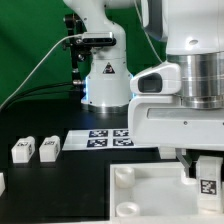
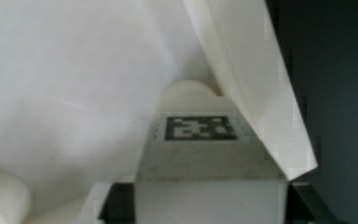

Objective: Assemble one leg

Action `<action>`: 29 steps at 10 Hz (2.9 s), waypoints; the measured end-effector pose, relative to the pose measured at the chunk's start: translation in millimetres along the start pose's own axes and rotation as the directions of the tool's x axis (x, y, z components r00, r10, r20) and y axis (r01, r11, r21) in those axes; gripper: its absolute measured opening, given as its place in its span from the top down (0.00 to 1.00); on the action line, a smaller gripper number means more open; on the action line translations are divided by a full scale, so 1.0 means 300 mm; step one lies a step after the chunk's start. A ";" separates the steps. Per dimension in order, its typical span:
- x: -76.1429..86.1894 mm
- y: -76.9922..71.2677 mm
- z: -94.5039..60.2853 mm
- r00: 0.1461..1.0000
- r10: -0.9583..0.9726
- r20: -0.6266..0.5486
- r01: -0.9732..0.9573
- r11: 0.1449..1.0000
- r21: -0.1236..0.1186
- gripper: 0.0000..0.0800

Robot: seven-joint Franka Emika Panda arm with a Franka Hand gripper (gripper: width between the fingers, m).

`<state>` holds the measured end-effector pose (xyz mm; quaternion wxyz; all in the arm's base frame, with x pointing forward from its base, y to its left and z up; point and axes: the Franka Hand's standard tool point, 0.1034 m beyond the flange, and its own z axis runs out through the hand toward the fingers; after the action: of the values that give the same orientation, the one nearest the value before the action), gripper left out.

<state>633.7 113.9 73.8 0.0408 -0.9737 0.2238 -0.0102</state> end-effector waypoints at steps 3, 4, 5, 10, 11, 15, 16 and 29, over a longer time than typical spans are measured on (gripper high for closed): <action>-0.002 0.004 0.002 0.890 0.456 0.020 -0.456 0.890 0.013 0.64; -0.004 0.005 0.005 0.733 0.679 0.043 -0.680 0.733 0.020 0.64; -0.002 0.009 0.005 0.577 0.812 0.085 -0.816 0.577 0.019 0.64; -0.004 0.003 0.003 0.317 0.944 0.091 -0.948 0.319 -0.010 0.53; -0.005 0.002 0.003 0.332 0.939 0.091 -0.942 0.334 -0.009 0.53; -0.039 -0.036 0.019 0.740 0.670 0.049 -0.672 0.739 0.046 0.19; -0.035 -0.030 0.021 0.807 0.588 0.043 -0.590 0.806 0.052 0.19; -0.008 -0.008 0.005 0.969 0.247 -0.012 -0.247 0.969 -0.010 0.64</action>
Offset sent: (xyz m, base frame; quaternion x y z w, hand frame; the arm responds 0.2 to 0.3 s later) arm -0.0028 0.0066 0.0031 0.0512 -0.0045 0.6460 0.7616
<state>632.5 117.3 72.4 0.0349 -0.9385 0.3434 -0.0090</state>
